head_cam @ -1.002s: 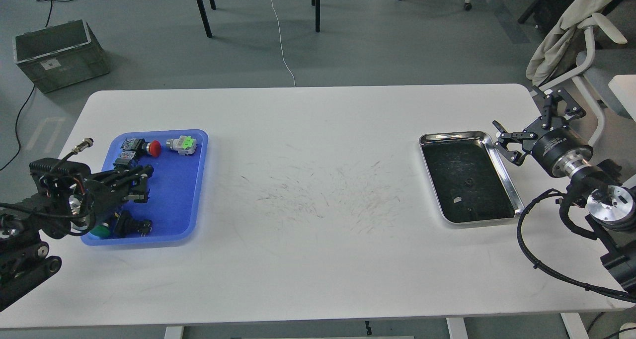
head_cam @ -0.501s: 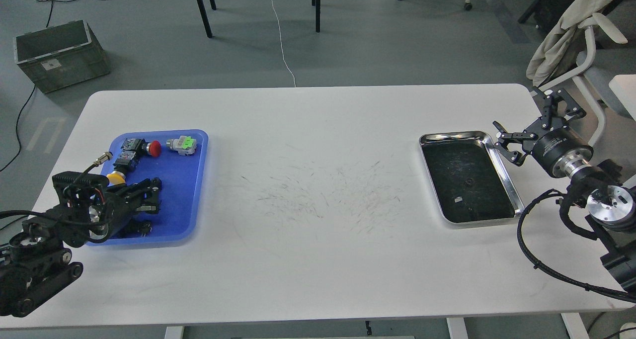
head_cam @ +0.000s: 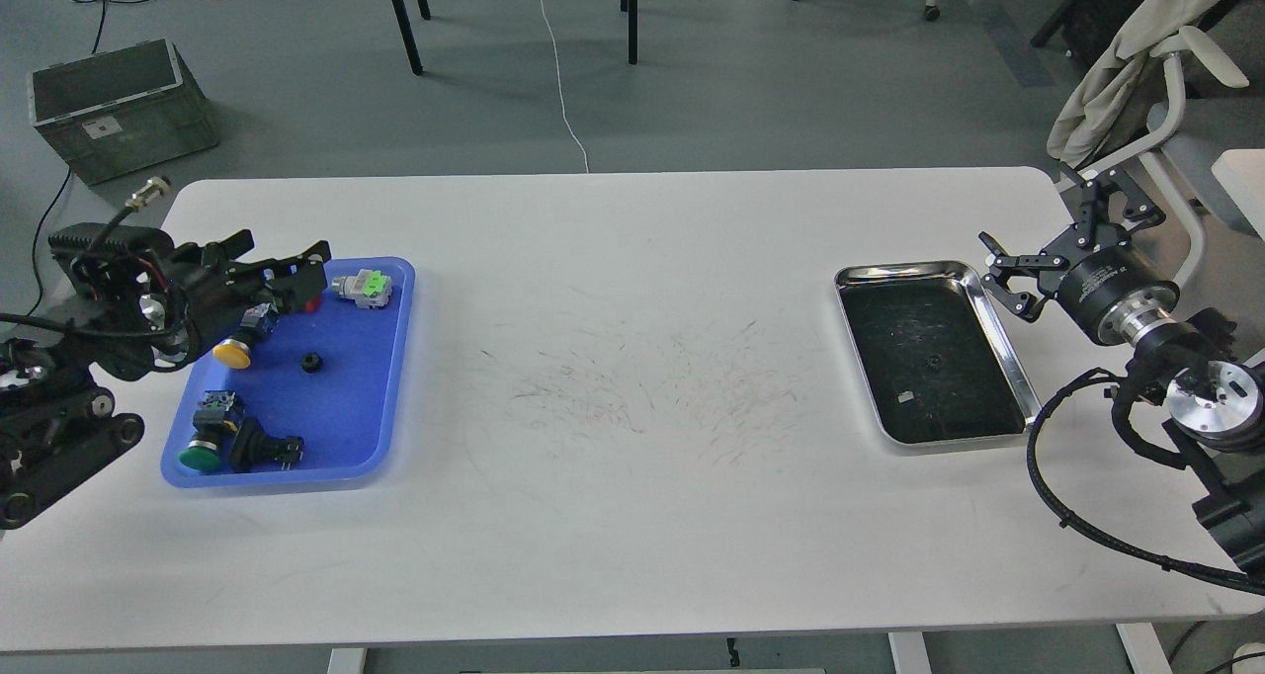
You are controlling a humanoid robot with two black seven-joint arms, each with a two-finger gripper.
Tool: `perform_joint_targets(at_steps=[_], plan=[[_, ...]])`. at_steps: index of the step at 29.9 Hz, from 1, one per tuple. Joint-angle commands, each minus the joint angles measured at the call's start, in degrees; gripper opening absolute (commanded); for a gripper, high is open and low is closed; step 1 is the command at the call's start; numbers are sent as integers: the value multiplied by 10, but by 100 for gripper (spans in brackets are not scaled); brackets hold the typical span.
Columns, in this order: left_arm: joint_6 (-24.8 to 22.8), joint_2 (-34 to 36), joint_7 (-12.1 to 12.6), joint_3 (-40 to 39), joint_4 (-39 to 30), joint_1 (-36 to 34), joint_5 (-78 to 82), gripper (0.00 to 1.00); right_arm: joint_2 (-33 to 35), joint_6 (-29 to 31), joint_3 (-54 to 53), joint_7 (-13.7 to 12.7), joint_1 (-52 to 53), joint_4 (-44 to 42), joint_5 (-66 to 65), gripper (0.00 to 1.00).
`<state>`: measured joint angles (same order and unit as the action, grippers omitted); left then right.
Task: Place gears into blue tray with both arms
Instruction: 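Release the gear in the blue tray and lift the left arm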
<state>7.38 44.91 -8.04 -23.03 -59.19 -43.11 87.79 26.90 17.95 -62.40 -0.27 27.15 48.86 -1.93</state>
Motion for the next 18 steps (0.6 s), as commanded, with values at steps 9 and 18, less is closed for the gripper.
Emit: perform_joint_targets(at_steps=[9,18], plan=[[-11,-39,-5,-70,-3,-94,-543,97,45,4,1,-3,15,76,-5,99],[-148,-136,-2,-145,99,-75,-763,98,196,-18,39,-10,33,263,-86,99]])
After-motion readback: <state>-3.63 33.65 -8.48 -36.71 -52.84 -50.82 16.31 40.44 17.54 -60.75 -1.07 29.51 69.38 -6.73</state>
